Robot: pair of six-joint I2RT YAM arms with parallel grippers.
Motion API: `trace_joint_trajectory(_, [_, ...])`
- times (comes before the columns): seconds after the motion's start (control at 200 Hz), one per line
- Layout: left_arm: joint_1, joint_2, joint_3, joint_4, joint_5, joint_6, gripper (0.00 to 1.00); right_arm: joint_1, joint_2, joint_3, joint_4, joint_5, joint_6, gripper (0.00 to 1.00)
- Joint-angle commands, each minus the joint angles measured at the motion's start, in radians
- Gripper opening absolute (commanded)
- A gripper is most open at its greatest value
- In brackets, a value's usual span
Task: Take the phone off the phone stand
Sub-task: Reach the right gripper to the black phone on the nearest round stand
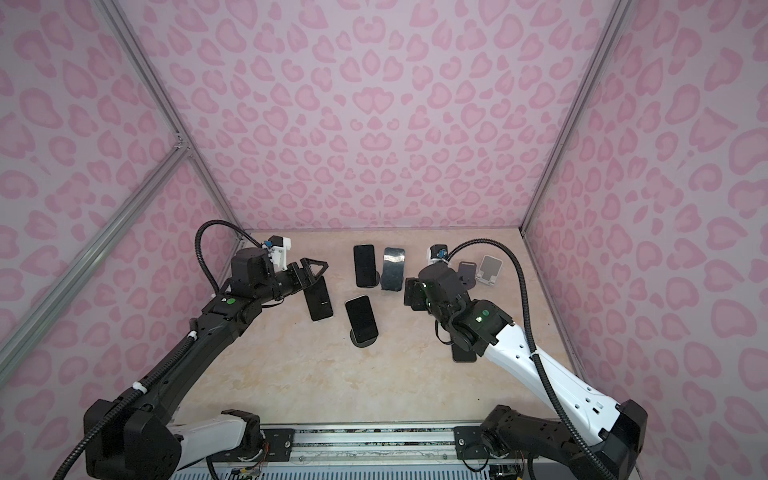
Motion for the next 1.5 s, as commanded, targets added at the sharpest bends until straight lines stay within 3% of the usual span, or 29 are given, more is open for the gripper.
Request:
trace_joint_trajectory(0.0, [-0.002,-0.009,-0.005,0.025,-0.023,-0.010,0.82,0.079,0.006,-0.043,0.029,-0.008,0.112,0.89])
trace_joint_trajectory(0.17, [-0.002,-0.025,0.016,-0.029,-0.024,-0.013,0.80,0.192,0.092,-0.041,0.150,0.006,0.055,0.94])
trace_joint_trajectory(0.38, [-0.001,-0.069,0.010,-0.020,-0.027,-0.014,0.82,0.210,0.277,0.053,0.204,-0.050,-0.044,0.97])
trace_joint_trajectory(0.65, [-0.002,-0.072,0.015,-0.018,-0.005,-0.020,0.83,0.209,0.468,0.230,0.130,-0.100,-0.111,0.99])
trace_joint_trajectory(0.975, [-0.002,-0.100,0.011,-0.007,0.013,-0.034,0.83,0.209,0.557,0.271,0.137,-0.153,-0.122,0.99])
trace_joint_trajectory(1.495, [-0.010,-0.116,0.007,0.013,0.038,-0.048,0.83,0.213,0.645,0.332,0.101,-0.071,-0.097,0.96])
